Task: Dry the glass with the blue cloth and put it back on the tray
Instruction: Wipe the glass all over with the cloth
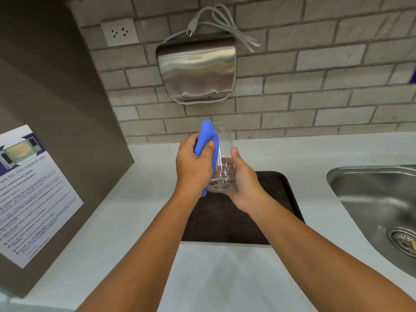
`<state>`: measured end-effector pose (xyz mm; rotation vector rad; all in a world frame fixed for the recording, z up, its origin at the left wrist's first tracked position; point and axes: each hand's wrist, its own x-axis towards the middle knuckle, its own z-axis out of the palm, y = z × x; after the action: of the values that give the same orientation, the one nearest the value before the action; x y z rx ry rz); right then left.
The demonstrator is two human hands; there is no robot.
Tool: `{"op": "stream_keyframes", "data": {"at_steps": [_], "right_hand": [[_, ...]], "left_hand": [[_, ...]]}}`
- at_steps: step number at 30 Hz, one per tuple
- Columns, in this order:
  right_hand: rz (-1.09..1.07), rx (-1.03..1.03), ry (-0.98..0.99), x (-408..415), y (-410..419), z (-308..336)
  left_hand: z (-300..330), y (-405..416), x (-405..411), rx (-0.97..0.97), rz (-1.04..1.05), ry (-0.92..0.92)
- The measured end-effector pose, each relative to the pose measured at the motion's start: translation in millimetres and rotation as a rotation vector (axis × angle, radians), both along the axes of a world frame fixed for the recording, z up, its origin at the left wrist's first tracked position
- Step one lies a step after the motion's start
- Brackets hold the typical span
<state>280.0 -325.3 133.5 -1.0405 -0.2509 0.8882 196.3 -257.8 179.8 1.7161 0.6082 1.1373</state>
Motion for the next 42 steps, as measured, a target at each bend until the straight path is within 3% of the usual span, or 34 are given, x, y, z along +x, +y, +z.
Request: {"op": "stream_keyframes", "data": {"at_steps": [5, 10, 13, 17, 20, 22, 25, 28, 30, 35, 40, 42], "right_hand": [[0.096, 0.001, -0.092, -3, 0, 8], [0.173, 0.186, -0.045, -3, -1, 6], [0.210, 0.277, 0.004, 0, -5, 3], [0.262, 0.265, -0.058, 4, -11, 5], [0.203, 0.117, -0.122, 3, -14, 4], [0.136, 0.029, -0.172, 1, -16, 2], [0.025, -0.077, -0.262, -5, -13, -3], [-0.053, -0.115, -0.335, -11, -2, -6], [-0.072, -0.128, -0.378, -14, 3, -7], [-0.035, -0.069, -0.323, -16, -3, -7], [0.103, 0.052, -0.129, -22, -9, -2], [0.147, 0.134, -0.032, -18, -9, 0]], "left_hand": [[2, -9, 6, 0.104, 0.019, -0.017], [4, -18, 11, 0.201, 0.034, -0.025], [4, -9, 9, 0.035, 0.076, -0.034], [-12, 9, 0, -0.435, -0.073, 0.047], [-14, 12, -5, -0.462, -0.078, 0.045], [-4, 16, -8, -0.314, 0.052, 0.014], [15, 11, -10, 0.154, 0.036, -0.025], [25, -6, 1, 0.642, -0.049, 0.267], [28, -11, 5, 0.762, 0.017, 0.431], [29, -1, 6, 0.676, 0.078, 0.363], [20, 6, 0, 0.362, 0.097, 0.100], [12, 11, -2, 0.132, 0.076, 0.061]]}}
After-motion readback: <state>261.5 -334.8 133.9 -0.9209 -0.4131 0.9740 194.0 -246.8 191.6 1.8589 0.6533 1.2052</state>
